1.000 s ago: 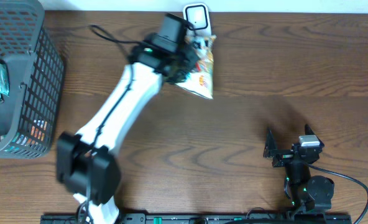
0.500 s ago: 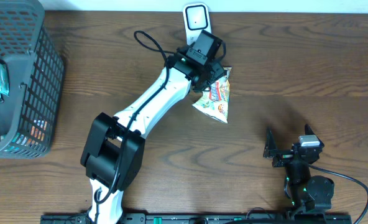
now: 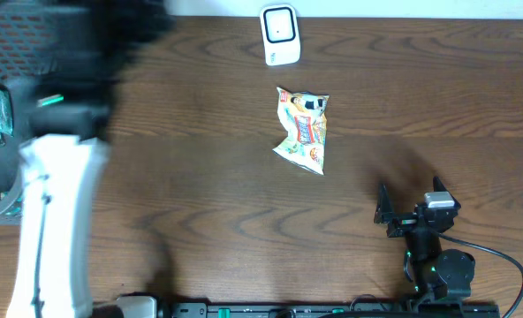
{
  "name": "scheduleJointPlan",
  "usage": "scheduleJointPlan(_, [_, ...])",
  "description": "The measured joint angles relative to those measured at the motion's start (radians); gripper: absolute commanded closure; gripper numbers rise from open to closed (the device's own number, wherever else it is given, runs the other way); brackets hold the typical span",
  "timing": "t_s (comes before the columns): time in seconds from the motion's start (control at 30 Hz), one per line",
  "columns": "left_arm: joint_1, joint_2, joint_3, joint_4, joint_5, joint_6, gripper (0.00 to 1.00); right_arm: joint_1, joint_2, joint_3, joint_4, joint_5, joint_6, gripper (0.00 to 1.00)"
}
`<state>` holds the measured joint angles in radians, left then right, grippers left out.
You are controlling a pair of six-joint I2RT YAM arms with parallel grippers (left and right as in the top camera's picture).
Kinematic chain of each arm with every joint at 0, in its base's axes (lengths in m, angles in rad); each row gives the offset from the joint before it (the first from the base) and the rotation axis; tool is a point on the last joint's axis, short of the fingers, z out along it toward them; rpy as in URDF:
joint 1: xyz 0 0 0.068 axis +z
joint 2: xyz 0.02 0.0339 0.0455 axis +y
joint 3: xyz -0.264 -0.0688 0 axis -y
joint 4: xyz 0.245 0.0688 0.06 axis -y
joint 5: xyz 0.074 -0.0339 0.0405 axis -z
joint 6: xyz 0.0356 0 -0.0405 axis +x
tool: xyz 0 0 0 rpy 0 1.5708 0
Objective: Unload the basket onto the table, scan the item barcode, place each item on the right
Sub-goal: 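Reach the left gripper into the basket and grasp the green pack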
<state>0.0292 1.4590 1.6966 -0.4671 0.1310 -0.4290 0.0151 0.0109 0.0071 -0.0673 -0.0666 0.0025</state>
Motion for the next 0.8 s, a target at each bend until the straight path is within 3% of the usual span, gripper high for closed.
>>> scheduleJointPlan(0.2, [0.403,-0.005,0.003,-0.127,-0.008,0.038,0.26,0.000,0.000,0.000,0.000,0.000,0.000,0.01])
scheduleJointPlan(0.4, [0.655,0.124,0.003,-0.354,-0.081,0.038,0.26,0.000,0.000,0.000,0.000,0.000,0.000,0.01])
scheduleJointPlan(0.8, [0.676,0.493,0.001,-0.603,-0.326,0.037,0.25,0.000,0.000,0.000,0.000,0.000,0.000,0.01])
